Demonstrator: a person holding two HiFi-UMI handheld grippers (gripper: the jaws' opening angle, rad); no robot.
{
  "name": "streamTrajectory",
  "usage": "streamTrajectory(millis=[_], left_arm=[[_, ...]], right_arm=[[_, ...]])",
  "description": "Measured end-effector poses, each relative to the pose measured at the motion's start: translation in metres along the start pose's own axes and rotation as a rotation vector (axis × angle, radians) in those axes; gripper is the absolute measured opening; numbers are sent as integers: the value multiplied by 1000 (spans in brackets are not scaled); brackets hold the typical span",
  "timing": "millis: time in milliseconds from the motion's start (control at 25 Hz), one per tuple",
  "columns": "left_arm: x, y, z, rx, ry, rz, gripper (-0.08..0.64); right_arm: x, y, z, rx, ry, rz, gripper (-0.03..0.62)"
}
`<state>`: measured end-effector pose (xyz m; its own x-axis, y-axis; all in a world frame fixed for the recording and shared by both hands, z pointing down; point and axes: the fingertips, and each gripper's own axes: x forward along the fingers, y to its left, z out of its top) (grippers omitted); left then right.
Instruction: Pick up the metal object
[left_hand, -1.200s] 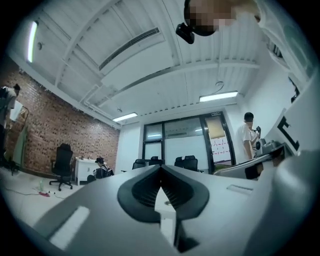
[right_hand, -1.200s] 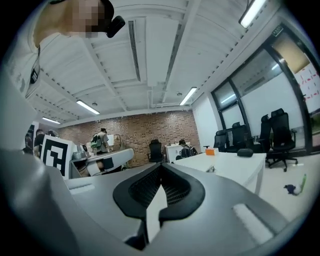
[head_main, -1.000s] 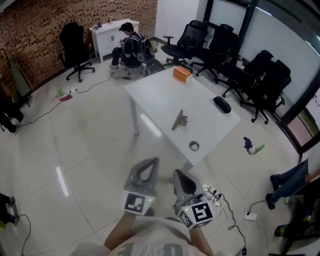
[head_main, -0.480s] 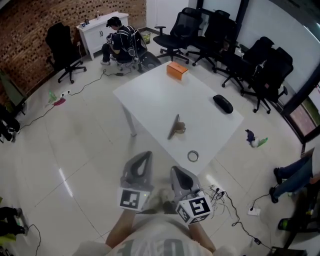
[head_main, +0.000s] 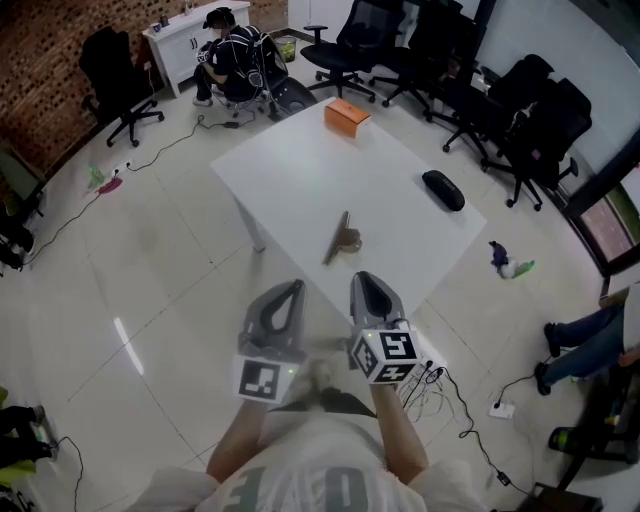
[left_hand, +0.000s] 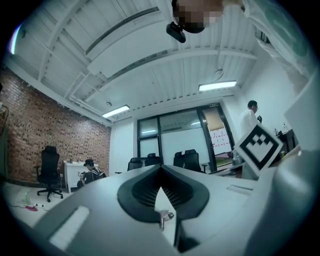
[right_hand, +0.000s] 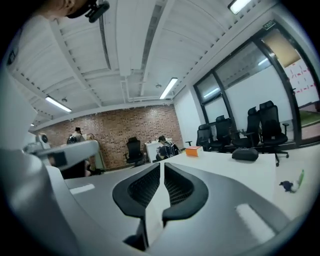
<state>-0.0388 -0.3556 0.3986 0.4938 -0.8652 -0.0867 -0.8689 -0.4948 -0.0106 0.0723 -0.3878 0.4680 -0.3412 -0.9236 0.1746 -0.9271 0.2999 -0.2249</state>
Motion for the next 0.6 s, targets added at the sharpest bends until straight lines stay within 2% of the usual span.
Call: streamTrajectory(millis=[280, 520, 600], left_arm=[[28, 18, -16, 31, 18, 16, 2], [60, 28, -43, 43, 55, 16, 2], [66, 30, -48, 28, 60, 23, 2]], right_arm=[[80, -72, -61, 29, 194, -126, 134], [129, -98, -106, 53, 337, -155, 132], [143, -105, -120, 83, 382, -165, 150]])
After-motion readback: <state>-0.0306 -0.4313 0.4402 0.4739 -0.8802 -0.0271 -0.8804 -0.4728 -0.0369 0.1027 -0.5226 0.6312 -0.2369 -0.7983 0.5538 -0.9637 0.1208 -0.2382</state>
